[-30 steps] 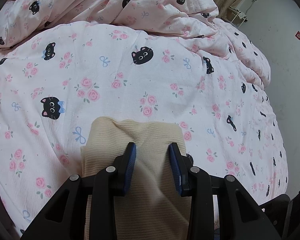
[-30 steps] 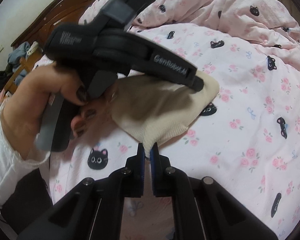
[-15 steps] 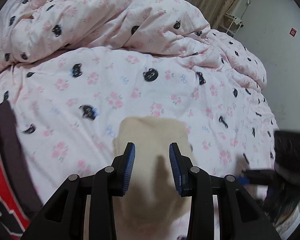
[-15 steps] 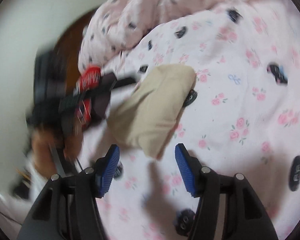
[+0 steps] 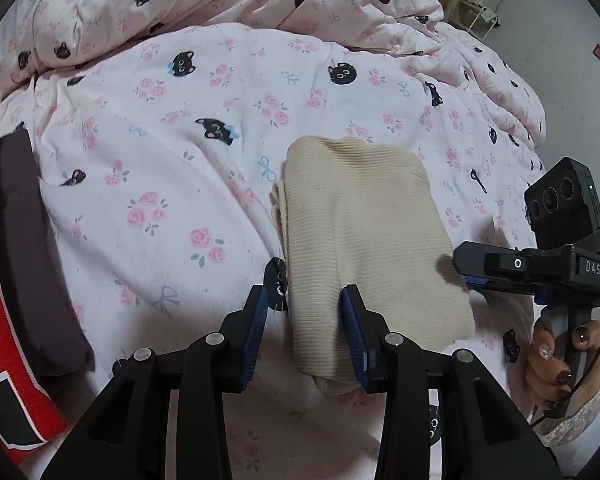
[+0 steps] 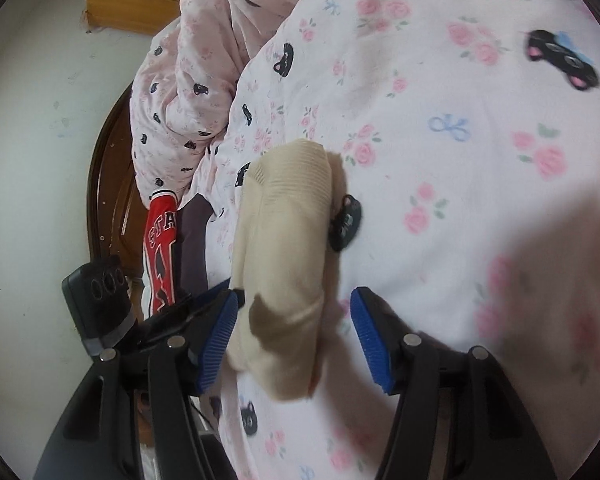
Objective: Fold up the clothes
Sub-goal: 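Grasp the folded beige top with the right gripper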
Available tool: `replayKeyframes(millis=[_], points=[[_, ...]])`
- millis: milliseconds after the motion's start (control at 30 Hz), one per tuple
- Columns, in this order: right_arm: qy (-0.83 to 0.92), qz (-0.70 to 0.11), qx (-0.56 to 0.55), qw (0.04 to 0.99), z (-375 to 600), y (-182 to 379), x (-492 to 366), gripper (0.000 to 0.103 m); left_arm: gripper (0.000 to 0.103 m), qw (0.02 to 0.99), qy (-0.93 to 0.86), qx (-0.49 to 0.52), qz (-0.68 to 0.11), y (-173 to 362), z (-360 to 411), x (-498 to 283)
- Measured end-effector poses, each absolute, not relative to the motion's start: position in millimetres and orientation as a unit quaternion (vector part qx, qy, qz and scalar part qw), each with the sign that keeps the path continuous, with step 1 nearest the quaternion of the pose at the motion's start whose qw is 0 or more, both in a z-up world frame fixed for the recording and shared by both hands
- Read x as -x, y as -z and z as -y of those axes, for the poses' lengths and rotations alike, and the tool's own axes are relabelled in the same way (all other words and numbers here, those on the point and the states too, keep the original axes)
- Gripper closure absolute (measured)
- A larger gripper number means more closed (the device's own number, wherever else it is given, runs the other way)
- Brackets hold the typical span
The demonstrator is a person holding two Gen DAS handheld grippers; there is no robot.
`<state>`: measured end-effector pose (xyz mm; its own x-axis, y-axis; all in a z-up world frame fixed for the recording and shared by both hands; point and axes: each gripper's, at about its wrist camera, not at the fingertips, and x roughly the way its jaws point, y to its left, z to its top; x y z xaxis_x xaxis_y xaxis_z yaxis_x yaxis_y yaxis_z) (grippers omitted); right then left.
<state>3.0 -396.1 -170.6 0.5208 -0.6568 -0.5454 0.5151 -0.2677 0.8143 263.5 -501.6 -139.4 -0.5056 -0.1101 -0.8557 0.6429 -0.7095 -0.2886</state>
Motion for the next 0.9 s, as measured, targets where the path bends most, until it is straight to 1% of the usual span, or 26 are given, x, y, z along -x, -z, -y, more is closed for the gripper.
replayKeyframes(millis=[167,333,500,667,700,767,800,833,900], points=[[0.493,0.049,-0.631,0.597,412.2,172.4,-12.0,0.035,0.064,0.220,0.808,-0.431,-0.335,145.2,512.4,-268.8],[0.502,0.035,-0.630,0.592,416.4,171.8,-20.9,0.026,0.064,0.210,0.802,-0.425,-0.362,151.2,521.7,-274.3],[0.505,0.013,-0.631,0.588,425.9,170.8,-32.8,0.025,0.064,0.203,0.799,-0.423,-0.376,154.0,526.5,-276.9],[0.488,0.034,-0.644,0.588,435.6,169.1,-40.0,0.027,0.064,0.195,0.797,-0.417,-0.391,156.2,531.4,-280.8],[0.486,0.039,-0.647,0.586,437.0,169.6,-39.4,0.029,0.064,0.194,0.797,-0.416,-0.393,156.4,531.8,-281.5],[0.484,0.046,-0.655,0.579,438.5,172.8,-36.2,0.046,0.064,0.192,0.797,-0.414,-0.395,156.5,532.2,-282.5],[0.481,0.047,-0.661,0.575,438.9,175.3,-34.4,0.066,0.064,0.192,0.797,-0.414,-0.396,156.5,532.2,-282.9],[0.475,0.051,-0.666,0.572,438.7,177.6,-33.0,0.078,0.064,0.191,0.797,-0.413,-0.397,156.3,532.4,-283.3],[0.472,0.056,-0.671,0.569,436.8,180.3,-31.5,0.078,0.064,0.188,0.797,-0.412,-0.399,156.0,532.7,-283.9]])
